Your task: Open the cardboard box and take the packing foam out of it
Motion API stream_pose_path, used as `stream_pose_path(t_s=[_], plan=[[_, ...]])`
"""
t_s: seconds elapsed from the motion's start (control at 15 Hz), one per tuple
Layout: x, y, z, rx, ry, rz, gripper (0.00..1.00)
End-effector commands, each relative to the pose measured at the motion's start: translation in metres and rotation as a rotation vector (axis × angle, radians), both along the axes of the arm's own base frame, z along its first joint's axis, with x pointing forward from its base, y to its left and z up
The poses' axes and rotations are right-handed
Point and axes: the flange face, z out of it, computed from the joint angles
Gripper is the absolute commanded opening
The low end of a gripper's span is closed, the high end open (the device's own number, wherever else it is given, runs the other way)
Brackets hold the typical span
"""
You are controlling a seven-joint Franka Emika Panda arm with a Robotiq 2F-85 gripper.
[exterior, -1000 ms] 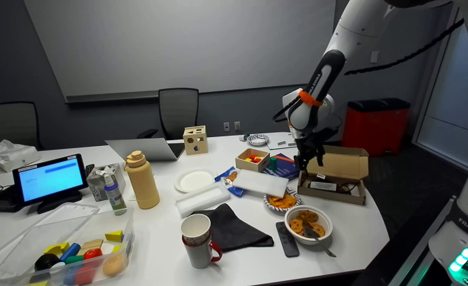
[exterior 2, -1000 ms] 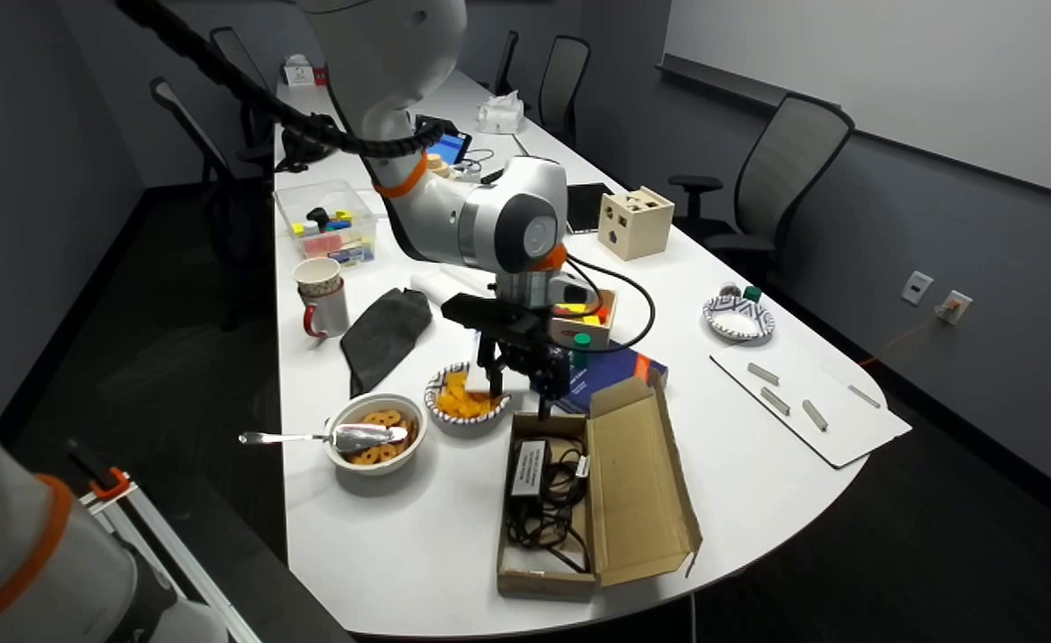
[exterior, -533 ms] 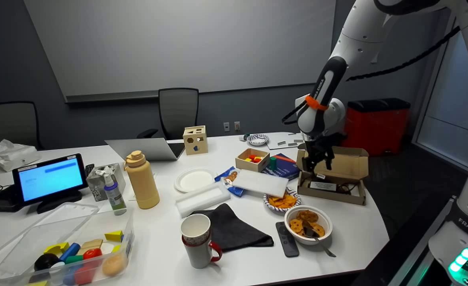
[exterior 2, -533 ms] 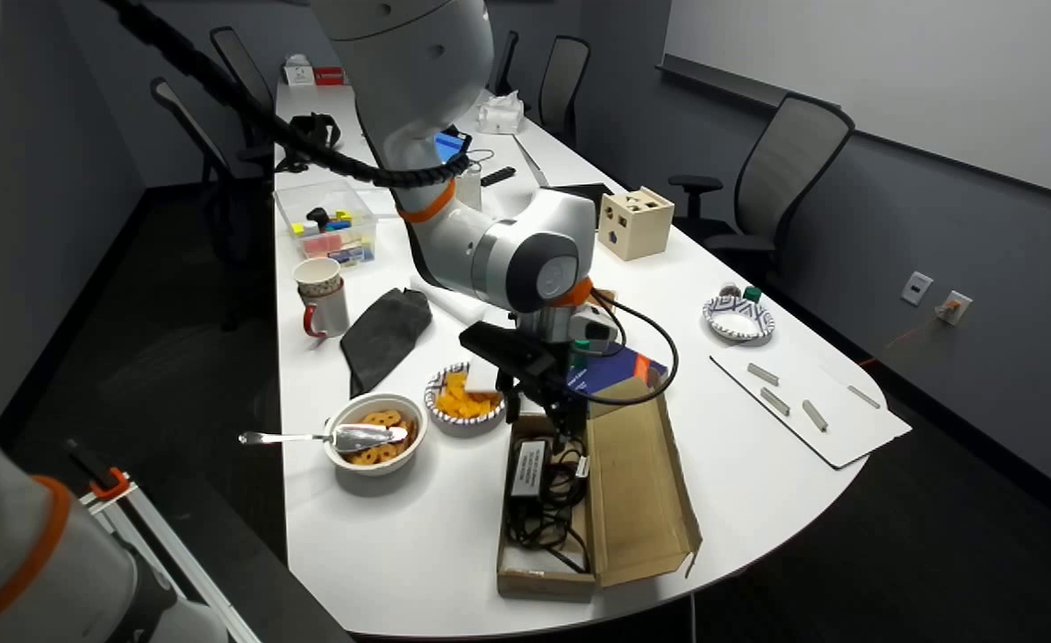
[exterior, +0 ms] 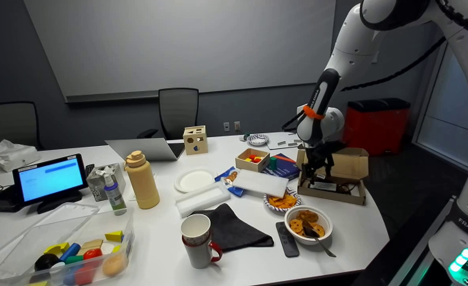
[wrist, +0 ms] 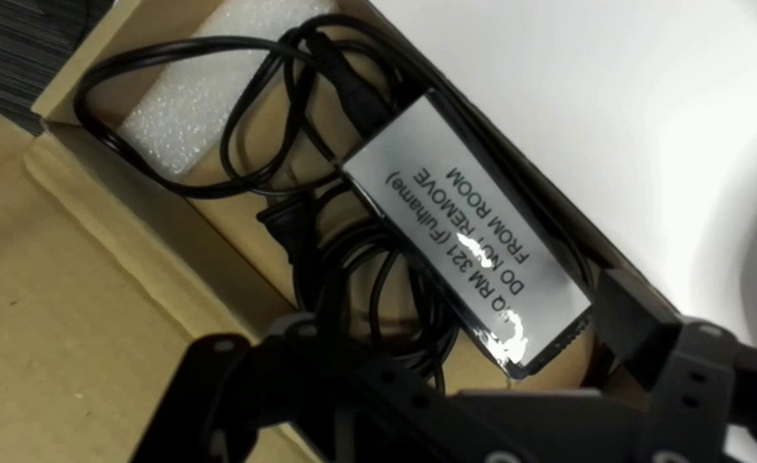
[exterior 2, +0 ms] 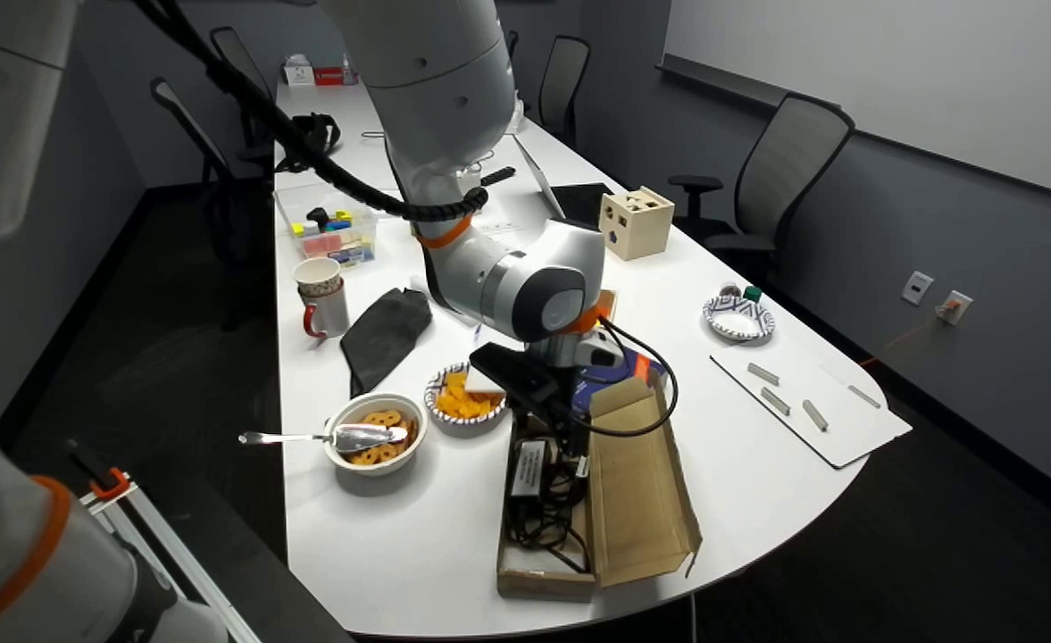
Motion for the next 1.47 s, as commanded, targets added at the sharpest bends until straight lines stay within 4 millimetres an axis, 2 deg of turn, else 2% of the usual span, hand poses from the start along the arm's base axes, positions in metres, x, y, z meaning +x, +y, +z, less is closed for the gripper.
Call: stream_pose_path(t_s=[0.0,0.13,0.8,1.0,1.4], plan=[[0.016,-0.012,-0.003,0.012,-0.040,-0.041,0.97],[0.020,-0.013,-0.005,0.011,-0.046,-0.045,0.97],[0.023,0.011,-0.028,0.045,-0.032,-0.044,0.92],[0.018,0.017,-0.029,0.050,-0.006,-0.028,0.99],[0.000,0.003,-0.030,0.002,0.101,-0.026,1.00]])
